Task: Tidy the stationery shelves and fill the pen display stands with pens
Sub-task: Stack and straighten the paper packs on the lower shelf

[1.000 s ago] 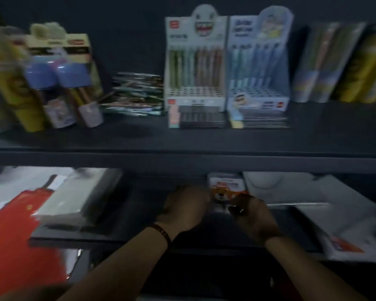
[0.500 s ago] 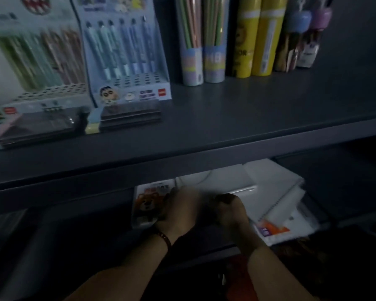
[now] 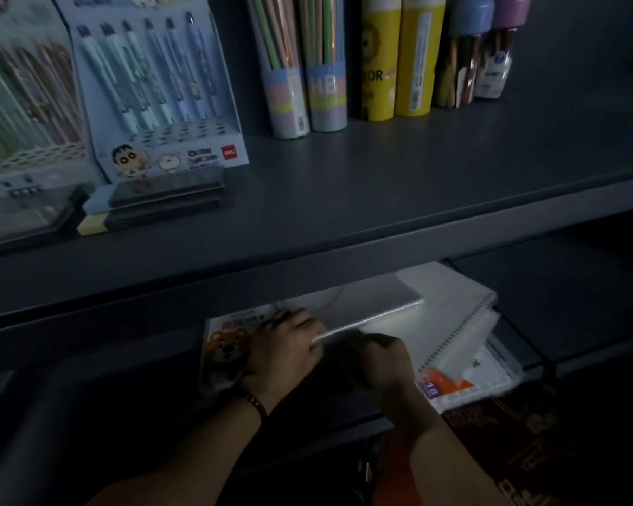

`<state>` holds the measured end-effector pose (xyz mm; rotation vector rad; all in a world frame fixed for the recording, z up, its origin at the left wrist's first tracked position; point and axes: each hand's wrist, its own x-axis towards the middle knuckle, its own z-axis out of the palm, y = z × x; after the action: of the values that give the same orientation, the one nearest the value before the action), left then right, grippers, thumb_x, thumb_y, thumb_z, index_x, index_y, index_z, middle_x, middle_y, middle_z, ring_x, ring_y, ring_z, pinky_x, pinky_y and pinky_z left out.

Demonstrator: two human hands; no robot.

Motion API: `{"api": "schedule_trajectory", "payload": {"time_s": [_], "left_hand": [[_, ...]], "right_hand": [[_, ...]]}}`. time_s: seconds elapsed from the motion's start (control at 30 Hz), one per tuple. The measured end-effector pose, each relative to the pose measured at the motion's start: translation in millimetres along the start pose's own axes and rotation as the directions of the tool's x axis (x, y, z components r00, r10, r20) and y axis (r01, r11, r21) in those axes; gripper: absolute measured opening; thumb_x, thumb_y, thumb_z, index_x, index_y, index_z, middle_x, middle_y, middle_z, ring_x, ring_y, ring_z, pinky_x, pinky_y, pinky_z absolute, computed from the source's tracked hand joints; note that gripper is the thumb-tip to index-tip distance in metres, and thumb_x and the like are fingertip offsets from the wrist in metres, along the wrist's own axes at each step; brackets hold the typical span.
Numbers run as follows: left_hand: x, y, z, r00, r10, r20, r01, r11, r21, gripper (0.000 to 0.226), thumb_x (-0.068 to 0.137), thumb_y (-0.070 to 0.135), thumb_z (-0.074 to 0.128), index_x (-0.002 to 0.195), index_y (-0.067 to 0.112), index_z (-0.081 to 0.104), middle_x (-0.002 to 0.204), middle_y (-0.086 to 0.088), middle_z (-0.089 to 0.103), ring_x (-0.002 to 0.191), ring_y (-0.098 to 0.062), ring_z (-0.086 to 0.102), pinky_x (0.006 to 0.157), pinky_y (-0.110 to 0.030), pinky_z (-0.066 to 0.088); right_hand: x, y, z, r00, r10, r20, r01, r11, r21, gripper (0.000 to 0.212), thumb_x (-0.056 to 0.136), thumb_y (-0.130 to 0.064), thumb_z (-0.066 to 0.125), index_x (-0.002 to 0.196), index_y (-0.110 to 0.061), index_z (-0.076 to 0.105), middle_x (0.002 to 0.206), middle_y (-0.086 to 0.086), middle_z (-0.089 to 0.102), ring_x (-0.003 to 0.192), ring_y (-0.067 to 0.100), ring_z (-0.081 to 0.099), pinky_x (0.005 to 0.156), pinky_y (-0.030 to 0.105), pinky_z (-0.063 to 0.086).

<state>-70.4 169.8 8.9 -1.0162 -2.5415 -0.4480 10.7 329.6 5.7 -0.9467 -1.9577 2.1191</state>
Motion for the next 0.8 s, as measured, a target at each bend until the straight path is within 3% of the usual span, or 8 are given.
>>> {"api": "schedule_trajectory", "payload": {"time_s": [0.1,0.17,0.3,0.4,0.57,0.7,0.8], "left_hand": [[0,15,-8,0.992,0.079,-0.101,-0.086,0.994,-0.073,0.01,0.077,0.024,0.068,0.086,0.026,0.07,0.089,0.005,0.06,0.085,-0.024,0.063,0.068,-0.036,0.054],[0,23,-12,0.985,0.093,-0.143,-0.11,0.987,-0.119,0.01,0.077,0.021,0.073,0.086,0.024,0.07,0.089,0.004,0.061,0.086,-0.024,0.063,0.072,-0.037,0.054],[-7,26,-18,0.969,0.171,-0.177,-0.203,0.962,-0.182,0.008,0.087,0.026,0.077,0.094,0.023,0.076,0.093,0.005,0.064,0.09,-0.021,0.064,0.08,-0.032,0.056],[-16,8,-22,0.975,0.209,-0.076,-0.222,0.936,-0.275,0.022,0.087,0.029,0.079,0.109,0.024,0.077,0.103,0.008,0.065,0.096,-0.016,0.064,0.083,-0.034,0.056],[-33,-23,-45,0.977,0.211,-0.043,-0.215,0.959,-0.187,0.042,0.082,0.016,0.081,0.122,0.029,0.075,0.114,0.012,0.065,0.105,-0.017,0.062,0.09,-0.034,0.054],[-45,-44,-68,0.973,0.216,-0.08,-0.224,0.967,-0.117,0.044,0.088,0.009,0.066,0.123,0.034,0.072,0.114,0.014,0.066,0.103,-0.02,0.062,0.077,-0.041,0.055],[-64,-55,-86,0.957,0.265,-0.12,-0.274,0.96,-0.059,0.055,0.086,-0.003,0.066,0.125,0.035,0.074,0.11,0.012,0.068,0.098,-0.021,0.061,0.072,-0.033,0.053]], "right_hand": [[-7,-13,5,1.0,-0.009,-0.026,0.015,0.971,0.237,0.025,0.094,-0.008,0.065,0.076,0.007,0.072,0.069,0.023,0.069,0.065,0.03,0.06,0.063,0.04,0.046],[-9,-19,7,0.995,-0.016,-0.098,0.045,0.953,0.3,0.025,0.097,-0.008,0.066,0.075,0.004,0.069,0.062,0.016,0.065,0.061,0.025,0.059,0.059,0.035,0.047],[-15,-14,11,0.978,-0.051,-0.201,0.104,0.96,0.262,0.027,0.099,-0.014,0.068,0.079,0.004,0.068,0.062,0.013,0.067,0.061,0.024,0.063,0.054,0.034,0.056],[-20,-12,11,0.972,-0.108,-0.21,0.147,0.973,0.177,0.027,0.101,-0.014,0.067,0.083,0.006,0.069,0.073,0.022,0.071,0.067,0.027,0.066,0.061,0.041,0.062],[-28,-23,8,0.982,-0.102,-0.158,0.144,0.948,0.283,0.029,0.1,-0.01,0.064,0.073,-0.002,0.06,0.059,0.009,0.051,0.063,0.02,0.048,0.048,0.027,0.047],[-51,-34,17,0.996,-0.09,0.001,0.083,0.928,0.363,0.025,0.104,-0.007,0.056,0.085,0.008,0.064,0.059,0.008,0.055,0.052,0.014,0.051,0.046,0.021,0.045],[-72,-40,34,0.991,-0.103,0.081,0.075,0.952,0.298,0.03,0.106,-0.007,0.054,0.085,0.01,0.065,0.057,0.003,0.062,0.049,0.01,0.057,0.046,0.02,0.048]]}}
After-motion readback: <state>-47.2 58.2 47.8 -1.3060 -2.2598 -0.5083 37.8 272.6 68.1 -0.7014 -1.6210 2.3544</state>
